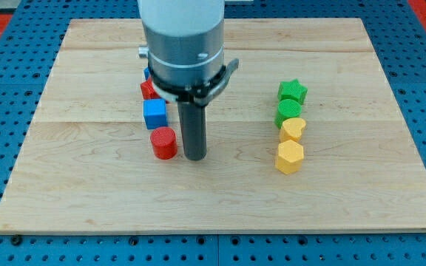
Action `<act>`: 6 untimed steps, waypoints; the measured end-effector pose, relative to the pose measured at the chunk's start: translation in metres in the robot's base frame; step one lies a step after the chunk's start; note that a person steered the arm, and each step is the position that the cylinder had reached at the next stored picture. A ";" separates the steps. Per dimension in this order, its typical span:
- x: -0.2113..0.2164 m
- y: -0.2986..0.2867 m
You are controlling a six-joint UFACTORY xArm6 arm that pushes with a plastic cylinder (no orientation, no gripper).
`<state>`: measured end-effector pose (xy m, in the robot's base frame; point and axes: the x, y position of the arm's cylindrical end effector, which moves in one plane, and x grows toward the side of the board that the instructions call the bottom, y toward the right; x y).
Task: Move your arm towards red star
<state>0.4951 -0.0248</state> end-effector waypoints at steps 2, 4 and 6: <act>-0.090 0.032; -0.110 0.036; -0.109 0.023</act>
